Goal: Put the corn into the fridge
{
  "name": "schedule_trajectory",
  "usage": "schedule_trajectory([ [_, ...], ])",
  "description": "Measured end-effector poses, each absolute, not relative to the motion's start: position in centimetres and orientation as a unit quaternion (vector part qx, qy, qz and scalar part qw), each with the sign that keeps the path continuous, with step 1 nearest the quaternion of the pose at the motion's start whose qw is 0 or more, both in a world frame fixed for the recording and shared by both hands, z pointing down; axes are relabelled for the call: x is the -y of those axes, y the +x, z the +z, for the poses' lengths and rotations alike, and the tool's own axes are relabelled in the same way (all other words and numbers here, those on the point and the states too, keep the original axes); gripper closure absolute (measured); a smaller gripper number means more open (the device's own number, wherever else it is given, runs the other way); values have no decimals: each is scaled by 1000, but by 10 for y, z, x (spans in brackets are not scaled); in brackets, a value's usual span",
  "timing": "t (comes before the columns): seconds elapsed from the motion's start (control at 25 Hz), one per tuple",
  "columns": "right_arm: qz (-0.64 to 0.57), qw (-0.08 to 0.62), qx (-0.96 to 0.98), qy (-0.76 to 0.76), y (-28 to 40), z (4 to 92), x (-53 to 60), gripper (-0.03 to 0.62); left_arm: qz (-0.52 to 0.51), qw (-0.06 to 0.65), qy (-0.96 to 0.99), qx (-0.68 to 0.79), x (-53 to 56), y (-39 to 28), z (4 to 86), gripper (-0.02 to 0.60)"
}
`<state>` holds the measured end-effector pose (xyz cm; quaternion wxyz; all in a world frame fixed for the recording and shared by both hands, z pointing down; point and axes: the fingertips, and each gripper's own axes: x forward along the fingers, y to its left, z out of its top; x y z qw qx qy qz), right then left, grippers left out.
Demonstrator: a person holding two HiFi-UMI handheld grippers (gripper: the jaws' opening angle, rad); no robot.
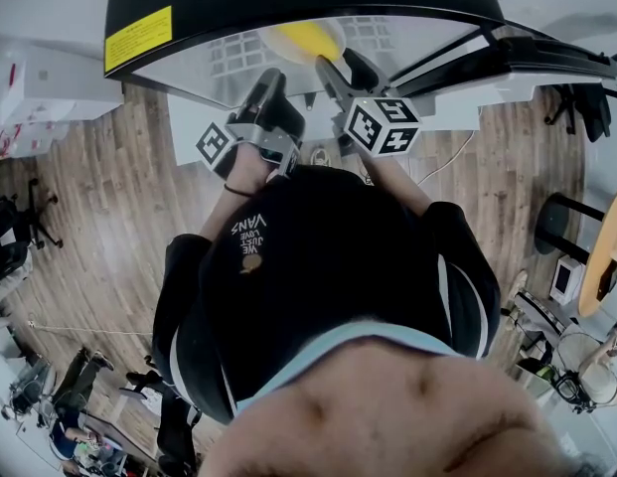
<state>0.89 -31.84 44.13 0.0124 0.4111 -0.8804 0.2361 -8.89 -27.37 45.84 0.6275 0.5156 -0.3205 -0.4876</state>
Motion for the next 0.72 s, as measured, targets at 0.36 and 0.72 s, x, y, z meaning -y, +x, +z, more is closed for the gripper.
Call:
schedule_trajectory([
  [0.36, 232, -2, 881, 412, 14, 433, 316, 365, -446, 639, 553, 296, 286, -60, 454, 509],
  [0.72, 216, 7, 891, 399, 19, 437, 303, 436, -443, 644, 553, 290, 293, -47, 458, 522],
])
